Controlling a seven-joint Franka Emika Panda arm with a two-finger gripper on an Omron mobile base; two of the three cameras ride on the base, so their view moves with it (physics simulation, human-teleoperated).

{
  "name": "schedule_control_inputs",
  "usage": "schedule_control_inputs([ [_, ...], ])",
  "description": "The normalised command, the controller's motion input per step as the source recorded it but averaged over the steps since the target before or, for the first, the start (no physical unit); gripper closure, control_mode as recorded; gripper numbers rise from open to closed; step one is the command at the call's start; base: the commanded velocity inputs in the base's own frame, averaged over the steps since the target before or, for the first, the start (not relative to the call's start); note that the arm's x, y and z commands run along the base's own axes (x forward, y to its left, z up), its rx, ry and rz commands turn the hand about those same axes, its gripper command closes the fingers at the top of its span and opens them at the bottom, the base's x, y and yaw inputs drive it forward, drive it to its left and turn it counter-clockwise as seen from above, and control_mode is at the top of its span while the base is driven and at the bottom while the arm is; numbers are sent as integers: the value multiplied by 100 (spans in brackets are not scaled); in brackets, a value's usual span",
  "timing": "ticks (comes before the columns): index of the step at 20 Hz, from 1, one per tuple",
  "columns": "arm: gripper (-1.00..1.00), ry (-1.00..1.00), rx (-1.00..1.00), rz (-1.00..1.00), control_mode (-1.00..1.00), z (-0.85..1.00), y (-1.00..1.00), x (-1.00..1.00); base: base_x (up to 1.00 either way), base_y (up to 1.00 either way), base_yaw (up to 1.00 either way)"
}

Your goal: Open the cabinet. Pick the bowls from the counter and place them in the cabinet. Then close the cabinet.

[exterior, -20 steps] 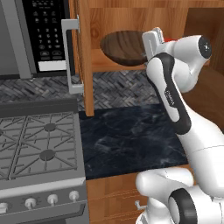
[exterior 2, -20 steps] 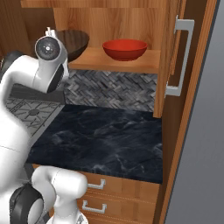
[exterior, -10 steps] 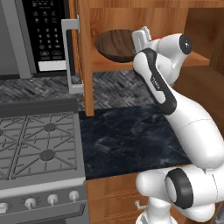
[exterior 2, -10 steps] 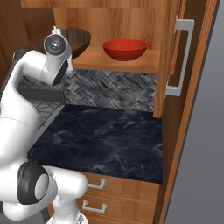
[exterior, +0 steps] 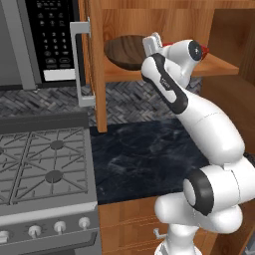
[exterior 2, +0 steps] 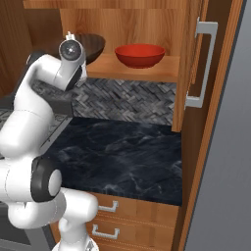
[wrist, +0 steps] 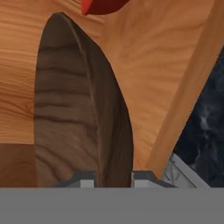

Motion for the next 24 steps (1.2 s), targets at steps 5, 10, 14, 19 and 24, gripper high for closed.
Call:
schedule_control_inputs([
  [5, 100, 0, 0, 0, -100, -12, 0, 41, 0, 0, 0],
  [10, 100, 0, 0, 0, -100, -12, 0, 42, 0, 0, 0],
  [14, 100, 0, 0, 0, -100, -19, 0, 44, 0, 0, 0],
  [19, 100, 0, 0, 0, -100, -13, 0, 43, 0, 0, 0],
  [24, -100, 0, 0, 0, -100, -4, 8, 10, 0, 0, 0],
])
